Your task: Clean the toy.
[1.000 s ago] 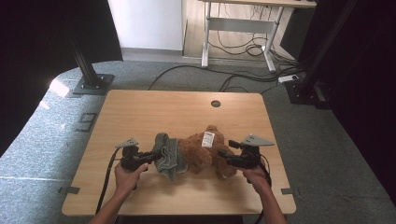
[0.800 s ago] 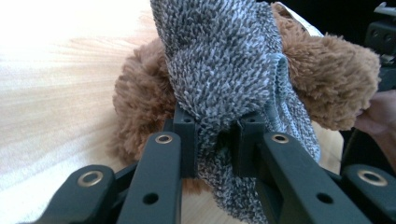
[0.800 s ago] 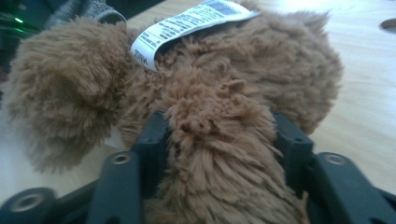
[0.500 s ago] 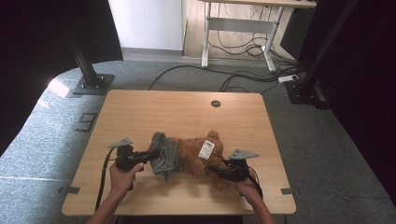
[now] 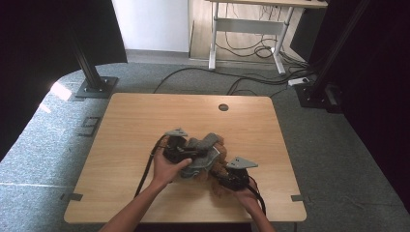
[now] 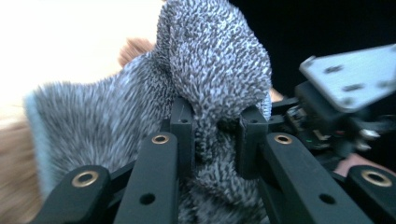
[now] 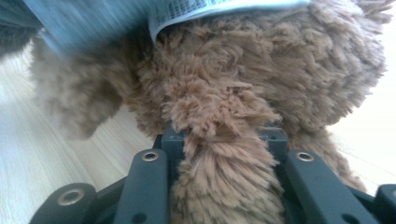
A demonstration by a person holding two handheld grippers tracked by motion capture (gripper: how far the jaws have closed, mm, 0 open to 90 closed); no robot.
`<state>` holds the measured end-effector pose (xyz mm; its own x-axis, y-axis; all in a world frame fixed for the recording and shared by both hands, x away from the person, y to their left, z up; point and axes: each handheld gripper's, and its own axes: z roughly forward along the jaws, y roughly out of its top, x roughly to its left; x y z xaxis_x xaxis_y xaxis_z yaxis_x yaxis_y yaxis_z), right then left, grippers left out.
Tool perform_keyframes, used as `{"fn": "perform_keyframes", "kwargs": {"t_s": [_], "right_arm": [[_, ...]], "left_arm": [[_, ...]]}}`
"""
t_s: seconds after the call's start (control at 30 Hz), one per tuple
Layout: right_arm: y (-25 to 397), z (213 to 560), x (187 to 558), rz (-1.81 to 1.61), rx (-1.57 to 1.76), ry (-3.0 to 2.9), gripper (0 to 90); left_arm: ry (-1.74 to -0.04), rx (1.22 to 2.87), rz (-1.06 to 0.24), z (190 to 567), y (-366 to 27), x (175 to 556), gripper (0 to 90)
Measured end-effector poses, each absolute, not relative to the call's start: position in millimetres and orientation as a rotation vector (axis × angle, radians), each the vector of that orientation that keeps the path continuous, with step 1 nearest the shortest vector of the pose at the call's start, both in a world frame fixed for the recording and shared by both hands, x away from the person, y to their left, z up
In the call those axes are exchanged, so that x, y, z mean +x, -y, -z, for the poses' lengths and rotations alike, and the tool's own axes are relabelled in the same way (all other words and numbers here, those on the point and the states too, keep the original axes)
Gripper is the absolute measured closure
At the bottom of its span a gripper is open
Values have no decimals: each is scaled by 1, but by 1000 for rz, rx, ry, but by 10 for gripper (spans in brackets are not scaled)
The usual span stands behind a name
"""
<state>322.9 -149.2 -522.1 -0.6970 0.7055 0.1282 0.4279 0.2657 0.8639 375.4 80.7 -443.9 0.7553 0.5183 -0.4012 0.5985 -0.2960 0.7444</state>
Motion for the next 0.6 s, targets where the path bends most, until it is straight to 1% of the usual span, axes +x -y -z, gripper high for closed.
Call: {"fn": "perform_keyframes", "kwargs": {"t_s": [0.1, 0.2, 0.33, 0.4, 0.47, 0.6], "right_arm": [[155, 525, 322, -1388, 1051, -2252, 672], [159, 528, 322, -1371, 1052, -2237, 692], [161, 529, 320, -1349, 1046, -2242, 704], [163, 530, 320, -1347, 1049, -2245, 705], [165, 532, 319, -1349, 1056, -2253, 705], [166, 533, 318, -1355, 1052, -2257, 704]], "left_arm": [[-842, 1977, 87, 451, -77, 374, 740], [-854, 1968, 99, 455, -87, 372, 748], [-905, 1908, 111, 461, -117, 370, 750], [-949, 1870, 84, 463, -139, 370, 753], [-981, 1830, 84, 468, -158, 369, 755], [-1016, 1763, 92, 474, -188, 366, 756]]}}
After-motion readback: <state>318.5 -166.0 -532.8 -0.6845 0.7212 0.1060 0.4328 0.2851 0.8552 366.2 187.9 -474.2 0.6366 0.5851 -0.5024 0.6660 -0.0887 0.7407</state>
